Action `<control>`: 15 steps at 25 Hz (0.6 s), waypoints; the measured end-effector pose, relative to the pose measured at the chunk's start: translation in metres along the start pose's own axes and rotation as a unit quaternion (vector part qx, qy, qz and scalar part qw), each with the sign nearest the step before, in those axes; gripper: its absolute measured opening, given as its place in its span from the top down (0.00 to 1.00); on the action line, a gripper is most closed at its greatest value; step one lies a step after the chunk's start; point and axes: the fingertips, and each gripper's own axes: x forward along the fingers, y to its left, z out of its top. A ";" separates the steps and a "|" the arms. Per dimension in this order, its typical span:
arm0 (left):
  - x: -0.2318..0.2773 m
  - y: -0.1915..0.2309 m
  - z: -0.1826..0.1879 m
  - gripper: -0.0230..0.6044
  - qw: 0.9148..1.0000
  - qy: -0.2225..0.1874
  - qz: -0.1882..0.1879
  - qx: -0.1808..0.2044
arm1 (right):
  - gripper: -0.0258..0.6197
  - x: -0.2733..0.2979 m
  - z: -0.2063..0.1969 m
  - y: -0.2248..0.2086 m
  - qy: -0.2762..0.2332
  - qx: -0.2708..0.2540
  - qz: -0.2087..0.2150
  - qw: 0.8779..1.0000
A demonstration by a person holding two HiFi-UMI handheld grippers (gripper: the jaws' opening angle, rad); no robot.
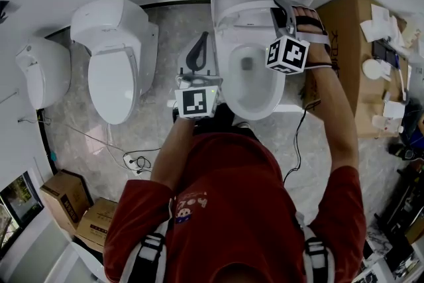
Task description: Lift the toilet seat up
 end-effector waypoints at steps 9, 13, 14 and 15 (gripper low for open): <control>0.017 0.015 -0.004 0.95 1.000 0.003 -0.005 -0.008 | 0.85 0.020 -0.002 -0.013 0.015 0.005 0.001 1.000; 0.021 0.021 -0.005 0.95 1.000 0.004 -0.004 -0.011 | 0.85 0.028 -0.003 -0.018 0.020 0.007 0.001 1.000; 0.022 0.023 -0.005 0.95 1.000 0.003 -0.003 -0.010 | 0.85 0.030 -0.004 -0.019 0.022 0.007 0.001 1.000; 0.023 0.025 -0.005 0.95 1.000 0.003 -0.003 -0.009 | 0.85 0.033 -0.004 -0.020 0.023 0.007 0.001 1.000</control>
